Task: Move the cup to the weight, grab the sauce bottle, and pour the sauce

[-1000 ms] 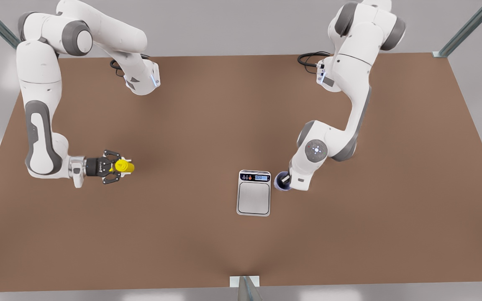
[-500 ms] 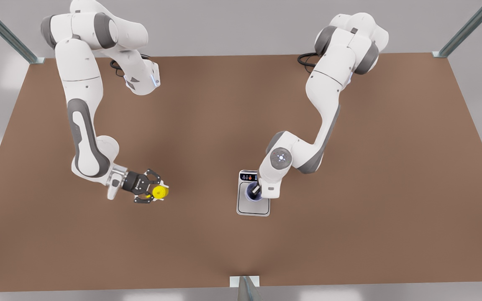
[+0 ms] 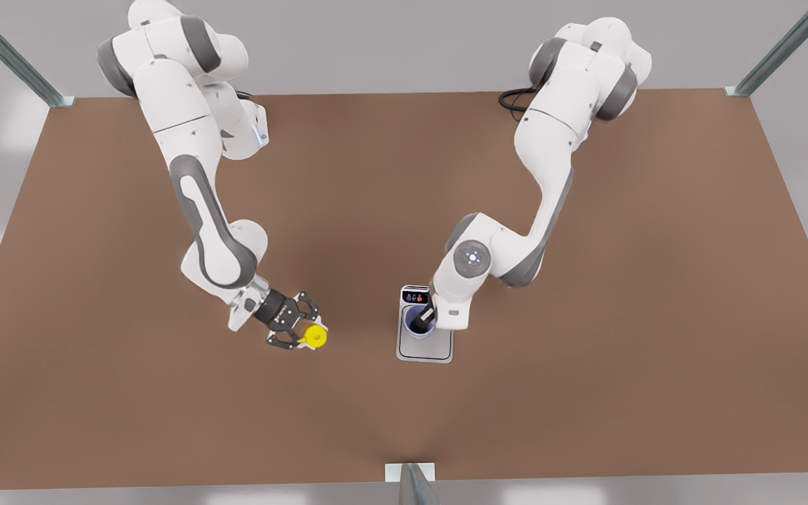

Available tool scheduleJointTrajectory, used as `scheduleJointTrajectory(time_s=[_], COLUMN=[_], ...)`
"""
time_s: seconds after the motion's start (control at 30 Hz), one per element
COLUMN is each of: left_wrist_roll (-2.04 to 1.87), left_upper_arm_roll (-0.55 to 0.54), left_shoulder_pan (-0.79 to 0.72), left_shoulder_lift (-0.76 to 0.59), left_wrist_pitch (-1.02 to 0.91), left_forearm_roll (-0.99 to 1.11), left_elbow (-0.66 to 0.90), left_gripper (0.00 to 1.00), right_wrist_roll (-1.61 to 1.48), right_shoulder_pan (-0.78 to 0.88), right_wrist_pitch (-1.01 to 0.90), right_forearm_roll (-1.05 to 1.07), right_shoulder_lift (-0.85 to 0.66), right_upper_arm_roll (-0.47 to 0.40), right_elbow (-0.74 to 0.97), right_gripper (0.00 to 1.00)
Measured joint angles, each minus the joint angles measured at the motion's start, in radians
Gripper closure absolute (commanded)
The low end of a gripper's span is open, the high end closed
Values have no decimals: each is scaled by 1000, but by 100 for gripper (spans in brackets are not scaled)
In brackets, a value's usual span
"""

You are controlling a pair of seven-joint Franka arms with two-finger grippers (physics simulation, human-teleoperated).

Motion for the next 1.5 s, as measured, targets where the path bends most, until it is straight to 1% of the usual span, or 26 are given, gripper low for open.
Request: scheduleJointTrajectory(time_s=[0.07,0.1,0.17,0.2,0.23,0.27,0.3,0.37,0.47,0.5,0.57,0.6,0.63,0.77,0.83,0.87,0.9,0.93,1.0,1.03,1.07,1.13,1.17,1.2,1.43,1.5], left_wrist_roll=[0,3,156,283,478,747,994,1361,1376,1329,1321,1319,1321,1315,1288,1302,1291,1298,1294,1291,1298,1300,1304,1294,1287,1286], left_upper_arm_roll=[0,3,26,75,182,360,503,729,751,586,177,55,48,41,35,35,34,35,41,41,41,43,42,37,46,45], left_shoulder_pan=[0,1,54,89,109,103,102,102,102,241,487,590,602,599,552,553,532,512,522,523,521,522,521,522,521,521], left_shoulder_lift=[-29,-59,-157,-209,-256,-283,-300,-303,-298,-348,-450,-485,-523,-512,-502,-501,-503,-503,-502,-496,-492,-490,-491,-491,-474,-466], left_wrist_pitch=[-40,-87,-232,-328,-449,-579,-658,-720,-700,-702,-702,-712,-696,-687,-659,-664,-664,-664,-658,-643,-635,-634,-634,-634,-637,-635], left_forearm_roll=[-3,-10,-31,-53,-79,-112,-140,-174,-199,-201,-125,-84,-53,10,38,51,61,69,80,82,85,87,88,88,91,91], left_elbow=[4,8,20,20,12,8,7,6,12,18,5,-24,-94,-94,-77,-61,-51,-19,-15,-6,-2,-1,-1,0,25,25], left_gripper=[6,3,0,0,0,0,0,0,0,0,0,0,0,0,0,0,0,0,0,0,0,0,0,0,0,0], right_wrist_roll=[1,21,16,12,12,12,12,12,17,62,242,314,370,606,633,633,636,636,635,635,635,643,660,720,1090,1109], right_shoulder_pan=[43,61,90,112,141,178,203,213,228,228,272,310,324,342,343,371,479,518,538,583,597,634,682,703,779,857], right_wrist_pitch=[76,99,151,190,231,285,337,349,350,349,350,350,352,340,332,332,329,329,329,329,328,227,187,148,39,35], right_forearm_roll=[3,3,1,-6,-9,-17,-49,-66,-102,-182,-358,-412,-452,-668,-706,-740,-752,-764,-831,-851,-876,-896,-904,-980,-1408,-1432], right_shoulder_lift=[10,18,28,35,41,46,63,74,87,87,88,94,111,137,143,143,145,152,152,153,153,152,153,155,155,173], right_upper_arm_roll=[0,0,-1,-1,-1,-3,-3,-3,-4,-6,-26,-58,-67,-75,-77,-114,-238,-281,-307,-363,-379,-445,-508,-548,-627,-714], right_elbow=[28,41,64,79,93,102,123,135,149,148,143,147,164,204,216,214,212,212,206,204,200,204,205,207,238,237], right_gripper=[39,39,39,39,39,39,39,39,39,39,39,39,39,39,39,39,39,39,39,39,39,39,39,39,39,39])
